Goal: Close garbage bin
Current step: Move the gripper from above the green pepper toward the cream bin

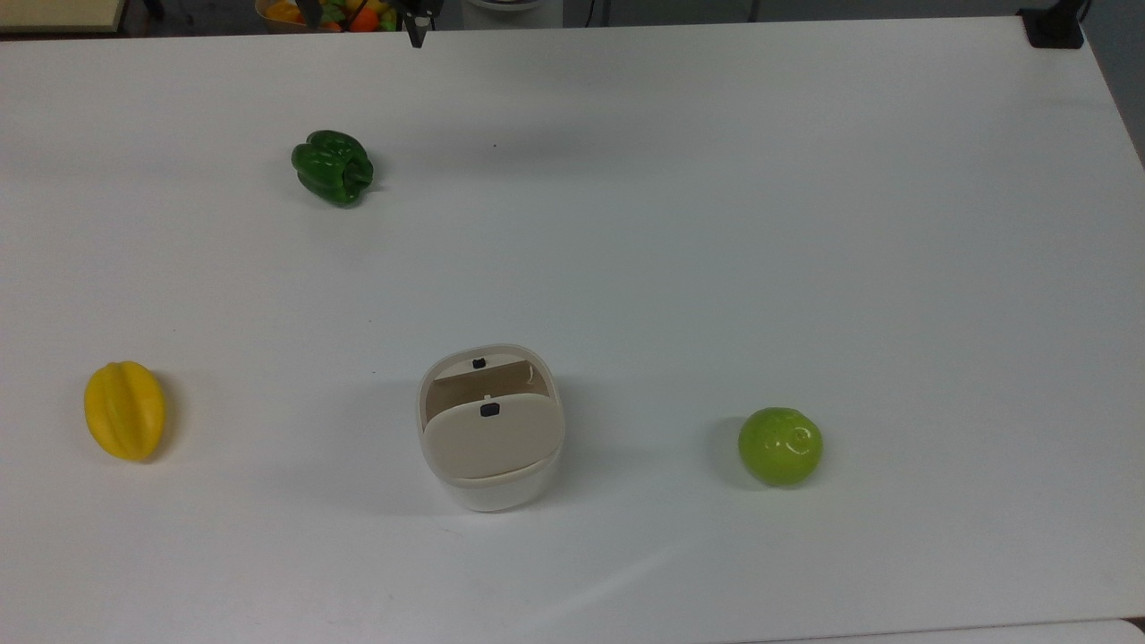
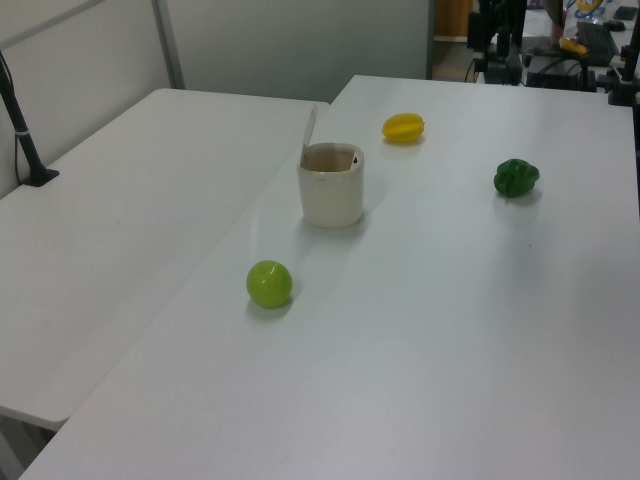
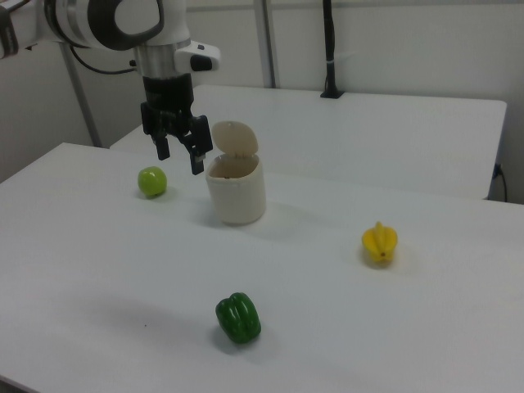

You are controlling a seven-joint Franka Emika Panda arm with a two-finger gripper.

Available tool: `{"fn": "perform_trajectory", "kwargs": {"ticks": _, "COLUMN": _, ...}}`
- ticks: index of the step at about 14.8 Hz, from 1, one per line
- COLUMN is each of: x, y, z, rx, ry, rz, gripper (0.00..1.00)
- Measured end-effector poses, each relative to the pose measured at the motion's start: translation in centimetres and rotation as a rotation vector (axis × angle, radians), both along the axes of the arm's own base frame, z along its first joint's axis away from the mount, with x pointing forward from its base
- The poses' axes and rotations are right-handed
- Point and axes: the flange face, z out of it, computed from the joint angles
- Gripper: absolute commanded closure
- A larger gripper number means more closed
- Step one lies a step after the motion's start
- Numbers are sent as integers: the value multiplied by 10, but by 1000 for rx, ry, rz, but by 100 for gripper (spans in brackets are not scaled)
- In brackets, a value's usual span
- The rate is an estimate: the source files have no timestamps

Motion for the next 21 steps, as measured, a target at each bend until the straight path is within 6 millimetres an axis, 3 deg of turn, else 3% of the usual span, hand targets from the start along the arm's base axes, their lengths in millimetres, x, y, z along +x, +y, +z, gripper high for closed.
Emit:
{"fn": "perform_trajectory", "kwargs": {"ticks": 5, "x": 1, "y": 1, "z": -1, "rx": -1, "ry": 3, "rz": -18, "gripper": 0}}
{"fn": "perform_trajectory", "kwargs": {"ticks": 11, "x": 15, "y": 6, "z": -12, "rx": -7, "ry": -38, "rz": -19, "gripper": 0}}
{"fn": "perform_trajectory", "kwargs": {"ticks": 12, "x": 15, "y": 6, "z": -12, "rx": -7, "ry": -39, "rz": -19, "gripper": 5}}
{"fn": "perform_trajectory", "kwargs": {"ticks": 13, "x": 16, "y": 6, "z": -12, "rx": -7, "ry": -44, "rz": -20, "gripper": 20}}
{"fn": "perform_trajectory", "kwargs": {"ticks": 14, "x": 17, "y": 6, "z": -11, "rx": -8, "ry": -54, "rz": -20, "gripper": 29}}
{"fn": "perform_trajectory", "kwargs": {"ticks": 15, "x": 19, "y": 6, "z": -9, "rx": -9, "ry": -69, "rz": -22, "gripper": 48}}
{"fn": "perform_trajectory", "kwargs": {"ticks": 16, "x": 21, "y": 6, "z": -8, "rx": -10, "ry": -86, "rz": -22, "gripper": 75}}
{"fn": "perform_trajectory", "kwargs": {"ticks": 21, "x": 30, "y": 9, "z": 1, "rx": 25, "ry": -182, "rz": -28, "gripper": 100}}
